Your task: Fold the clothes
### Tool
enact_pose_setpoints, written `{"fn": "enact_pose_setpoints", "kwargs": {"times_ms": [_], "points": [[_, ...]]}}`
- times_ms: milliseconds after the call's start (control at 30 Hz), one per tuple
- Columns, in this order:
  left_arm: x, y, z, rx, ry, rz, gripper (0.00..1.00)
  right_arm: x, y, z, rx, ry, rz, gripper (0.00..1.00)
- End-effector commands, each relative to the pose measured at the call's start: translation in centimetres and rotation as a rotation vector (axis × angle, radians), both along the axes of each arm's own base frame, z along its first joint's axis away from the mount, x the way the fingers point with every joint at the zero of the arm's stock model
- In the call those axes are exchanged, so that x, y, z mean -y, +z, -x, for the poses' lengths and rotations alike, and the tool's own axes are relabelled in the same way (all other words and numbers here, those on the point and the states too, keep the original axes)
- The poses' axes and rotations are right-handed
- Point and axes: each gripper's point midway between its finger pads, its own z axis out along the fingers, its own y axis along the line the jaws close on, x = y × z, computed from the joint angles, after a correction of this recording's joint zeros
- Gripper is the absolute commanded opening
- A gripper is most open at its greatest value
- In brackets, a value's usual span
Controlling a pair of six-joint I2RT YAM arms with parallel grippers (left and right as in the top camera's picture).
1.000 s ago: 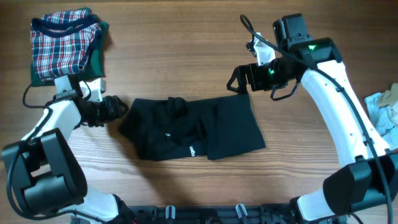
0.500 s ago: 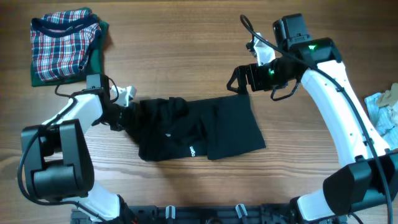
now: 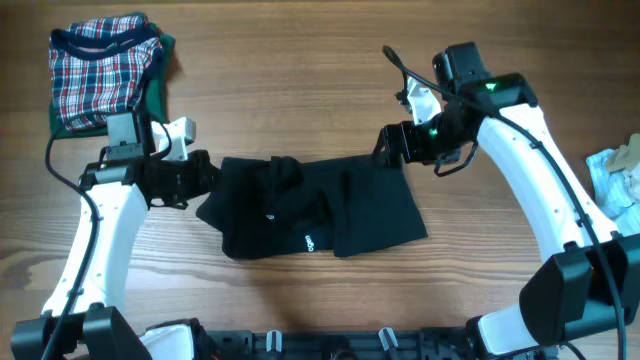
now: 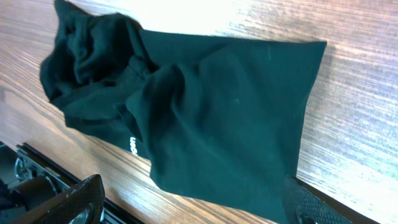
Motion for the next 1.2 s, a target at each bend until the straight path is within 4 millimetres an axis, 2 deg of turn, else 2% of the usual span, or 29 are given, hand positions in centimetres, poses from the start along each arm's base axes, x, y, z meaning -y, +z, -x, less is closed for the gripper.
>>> {"fn": "enact_pose_setpoints", "kwargs": {"times_ms": [0,33,133,200,267,400,467,600,633,700,767,800,933,1000,1033,1167], "points": [[-0.2,-0.3,0.8,-0.054,0.015,0.003,0.50,0.1,-0.4,0.1,-0.006,-0.008,0.011,0.94],[0.1,-0.6,1.2,-0.078,0.005,0.005,0.57,0.1,-0.4,0.0,-0.003,-0.008,0.010,0.94],[0.0,-1.7,2.1,-0.117,-0.019,-0.078,0.58,0.1,-0.4,-0.1,0.004,-0.007,0.008,0.95],[-0.3,-3.1,2.8,-0.158,-0.034,-0.149,0.58,0.1,-0.4,-0.1,0.006,0.000,0.010,0.95],[-0.1,-4.1,3.1,-0.194,-0.039,-0.153,0.56,0.1,-0.4,-0.1,0.006,0.000,0.009,0.95],[-0.2,-6.2,2.6,-0.234,-0.048,-0.163,0.53,0.1,-0.4,-0.1,0.006,0.000,0.010,0.95],[0.2,-7.6,2.0,-0.242,-0.069,-0.171,0.52,0.1,-0.4,-0.1,0.006,0.000,0.010,0.95],[1.9,-8.7,2.0,-0.228,-0.175,-0.189,0.50,0.1,-0.4,-0.1,0.007,0.002,0.010,0.95],[2.4,-9.0,2.1,-0.227,-0.205,-0.200,0.49,0.1,-0.4,-0.1,0.007,0.002,0.010,0.96],[2.6,-9.2,2.2,-0.227,-0.227,-0.227,0.34,0.1,-0.4,-0.1,0.006,0.002,0.010,0.95],[2.6,-9.2,2.2,-0.226,-0.227,-0.230,0.07,0.1,-0.4,-0.1,0.006,0.002,0.011,0.95],[2.6,-9.2,2.2,-0.226,-0.227,-0.230,0.04,0.1,-0.4,0.0,0.006,0.002,0.010,0.95],[2.6,-8.6,1.6,-0.210,-0.206,-0.226,0.04,0.2,-0.5,0.3,-0.008,0.002,0.015,0.95],[2.5,-6.6,0.3,-0.174,-0.165,-0.215,0.04,0.3,-0.5,0.6,-0.022,0.002,0.021,0.95],[2.2,-4.9,-0.4,-0.138,-0.141,-0.209,0.04,0.4,-0.6,0.7,-0.026,0.003,0.022,0.95],[0.8,-2.0,-0.8,-0.077,-0.076,-0.205,0.04,0.4,-0.5,0.7,-0.028,0.002,0.022,0.95]]}}
